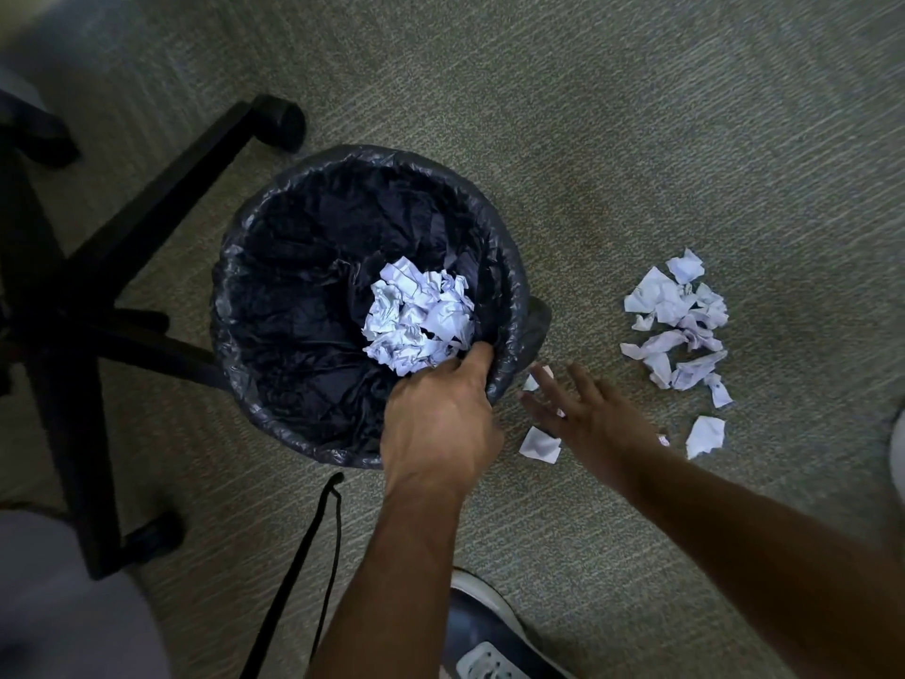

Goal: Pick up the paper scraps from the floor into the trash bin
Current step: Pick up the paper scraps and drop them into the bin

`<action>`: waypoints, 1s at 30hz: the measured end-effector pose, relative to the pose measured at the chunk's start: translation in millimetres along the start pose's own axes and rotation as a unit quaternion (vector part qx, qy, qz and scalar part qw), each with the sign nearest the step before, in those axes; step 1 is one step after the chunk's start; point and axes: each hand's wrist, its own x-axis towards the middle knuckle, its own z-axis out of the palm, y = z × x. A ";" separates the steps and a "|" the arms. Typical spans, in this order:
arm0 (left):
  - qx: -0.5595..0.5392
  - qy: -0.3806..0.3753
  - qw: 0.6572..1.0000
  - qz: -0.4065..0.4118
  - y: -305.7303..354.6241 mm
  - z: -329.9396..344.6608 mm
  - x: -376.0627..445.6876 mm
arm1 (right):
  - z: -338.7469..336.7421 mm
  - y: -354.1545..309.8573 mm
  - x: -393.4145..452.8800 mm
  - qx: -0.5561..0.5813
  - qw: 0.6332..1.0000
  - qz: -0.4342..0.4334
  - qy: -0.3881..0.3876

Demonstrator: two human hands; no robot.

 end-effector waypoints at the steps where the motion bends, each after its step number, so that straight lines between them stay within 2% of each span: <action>1: -0.001 0.001 1.000 0.002 -0.1 0.4 -0.5 | -1.0 0.6 0.4 -0.003 1.000 0.000 -0.028; 3: 0.004 0.003 1.000 0.002 0.0 1.4 -0.5 | -0.3 2.0 1.6 -0.013 0.998 0.006 -0.060; 10: 0.008 0.021 1.000 0.007 1.1 4.9 0.7 | 18.0 -0.6 10.6 -0.053 0.998 0.029 -0.029; 15: 0.009 0.015 1.000 0.005 1.2 4.2 1.7 | 19.0 -2.7 23.5 -0.040 0.998 -0.016 0.053; 20: -0.004 0.021 1.000 0.010 -0.4 6.2 0.7 | 26.4 5.2 28.6 -0.024 0.994 -0.095 0.053; 23: -0.001 0.017 1.000 0.009 -1.3 4.8 1.3 | 26.8 12.3 18.1 0.014 0.996 -0.075 0.036; 25: 0.002 0.015 1.000 0.004 -1.2 5.0 2.0 | 22.8 16.3 6.6 0.128 0.991 -0.008 0.048; 26: 0.003 0.012 1.000 0.001 -0.5 4.9 1.8 | 15.2 15.9 0.0 0.225 0.971 0.030 0.071; 27: 0.003 0.008 1.000 0.000 0.4 3.9 1.6 | 5.7 13.9 -6.0 0.332 0.931 0.074 0.132; 28: 0.003 0.003 1.000 -0.001 1.2 3.0 1.4 | -8.3 9.2 -11.2 0.412 0.877 0.114 0.218; 30: 0.003 -0.009 1.000 -0.005 1.9 2.0 1.4 | -40.3 -4.5 -18.3 0.500 0.765 0.186 0.361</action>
